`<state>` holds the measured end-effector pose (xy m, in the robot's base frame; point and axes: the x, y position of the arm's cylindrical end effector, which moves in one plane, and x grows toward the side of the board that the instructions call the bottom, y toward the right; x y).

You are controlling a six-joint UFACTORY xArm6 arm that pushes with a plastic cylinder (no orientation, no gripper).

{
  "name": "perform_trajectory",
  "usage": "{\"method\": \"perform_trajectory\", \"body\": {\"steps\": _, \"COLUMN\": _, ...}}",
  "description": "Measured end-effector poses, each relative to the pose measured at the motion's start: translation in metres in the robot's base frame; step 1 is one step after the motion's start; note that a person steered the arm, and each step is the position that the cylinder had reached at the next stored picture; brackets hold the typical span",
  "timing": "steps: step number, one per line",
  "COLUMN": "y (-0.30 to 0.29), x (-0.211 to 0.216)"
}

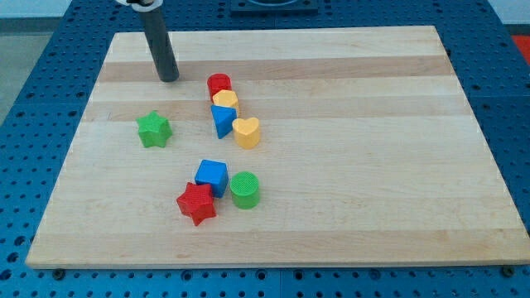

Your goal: Slightly push the green star towards the down side

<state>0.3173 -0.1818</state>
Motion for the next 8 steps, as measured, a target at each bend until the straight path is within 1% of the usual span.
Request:
{"method": "perform_trajectory", "body": {"steps": 3, "y": -0.006, "x": 0.057}}
{"method": "perform_trajectory", "body": {"steps": 5, "y": -0.011, "x": 0.076}}
{"method": "perform_trajectory", "body": {"steps": 8, "y": -0.015, "x": 0.117}}
